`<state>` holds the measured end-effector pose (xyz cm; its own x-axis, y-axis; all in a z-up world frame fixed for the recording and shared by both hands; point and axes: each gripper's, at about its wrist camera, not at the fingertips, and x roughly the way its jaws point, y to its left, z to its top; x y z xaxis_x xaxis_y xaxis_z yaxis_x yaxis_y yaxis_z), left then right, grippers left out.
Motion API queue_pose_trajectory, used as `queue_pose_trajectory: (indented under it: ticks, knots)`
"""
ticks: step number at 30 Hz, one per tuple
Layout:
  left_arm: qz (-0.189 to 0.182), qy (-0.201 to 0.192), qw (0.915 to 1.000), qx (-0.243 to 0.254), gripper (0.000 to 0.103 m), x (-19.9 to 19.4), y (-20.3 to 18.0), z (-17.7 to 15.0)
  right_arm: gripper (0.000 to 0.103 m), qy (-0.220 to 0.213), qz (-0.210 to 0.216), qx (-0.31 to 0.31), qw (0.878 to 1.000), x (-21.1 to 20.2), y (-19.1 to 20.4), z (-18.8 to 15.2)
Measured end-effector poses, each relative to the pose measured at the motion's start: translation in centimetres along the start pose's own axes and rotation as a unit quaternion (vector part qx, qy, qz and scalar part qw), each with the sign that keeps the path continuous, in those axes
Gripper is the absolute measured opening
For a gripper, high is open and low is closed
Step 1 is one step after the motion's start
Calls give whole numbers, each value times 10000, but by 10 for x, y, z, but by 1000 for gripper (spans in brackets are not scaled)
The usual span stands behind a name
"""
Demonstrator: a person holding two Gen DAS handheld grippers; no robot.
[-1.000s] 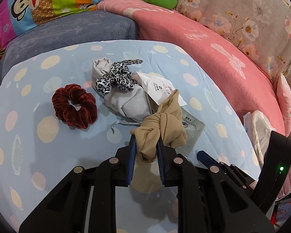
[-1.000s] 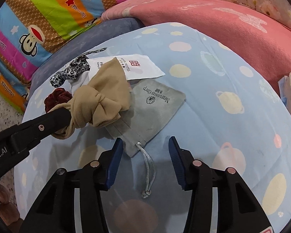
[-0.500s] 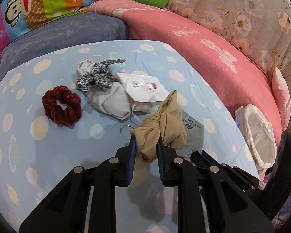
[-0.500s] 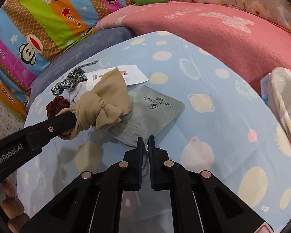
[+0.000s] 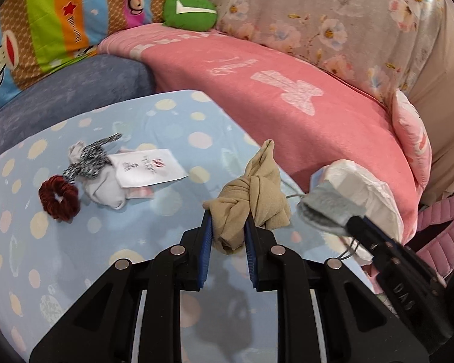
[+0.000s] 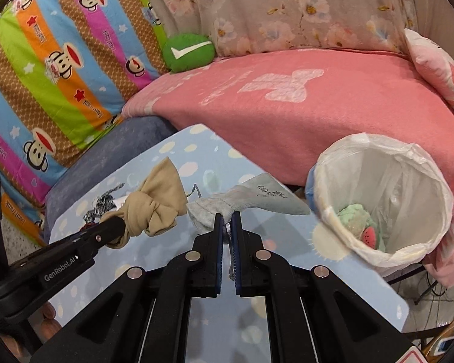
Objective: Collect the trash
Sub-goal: 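Carry the stocking and grey pouch over the white bin and release both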
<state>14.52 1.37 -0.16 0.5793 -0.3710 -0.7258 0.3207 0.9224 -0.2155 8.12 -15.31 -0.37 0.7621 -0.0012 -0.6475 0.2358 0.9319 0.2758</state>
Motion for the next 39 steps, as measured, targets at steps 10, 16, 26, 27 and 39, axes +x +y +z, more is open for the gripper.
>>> queue_pose_trajectory:
  ticks: [10, 16, 26, 27, 39]
  knots:
    - [-295, -63, 9975, 643, 20, 1, -83, 8, 6, -571, -318, 410, 9970, -55, -71, 27]
    - [-495, -19, 9946, 916, 20, 7, -124, 12, 6, -808, -554, 542, 9937, -78, -109, 39]
    - [-795, 86, 9870, 1393, 20, 28, -191, 19, 6, -1010, -853, 747, 9884, -96, -154, 48]
    - [-818, 102, 9862, 1436, 20, 32, -197, 20, 6, -1017, -883, 756, 9880, -97, -158, 50]
    - [-725, -61, 9888, 1302, 62, 43, -216, 36, 6, -874, -1035, 821, 9874, -83, -183, 60]
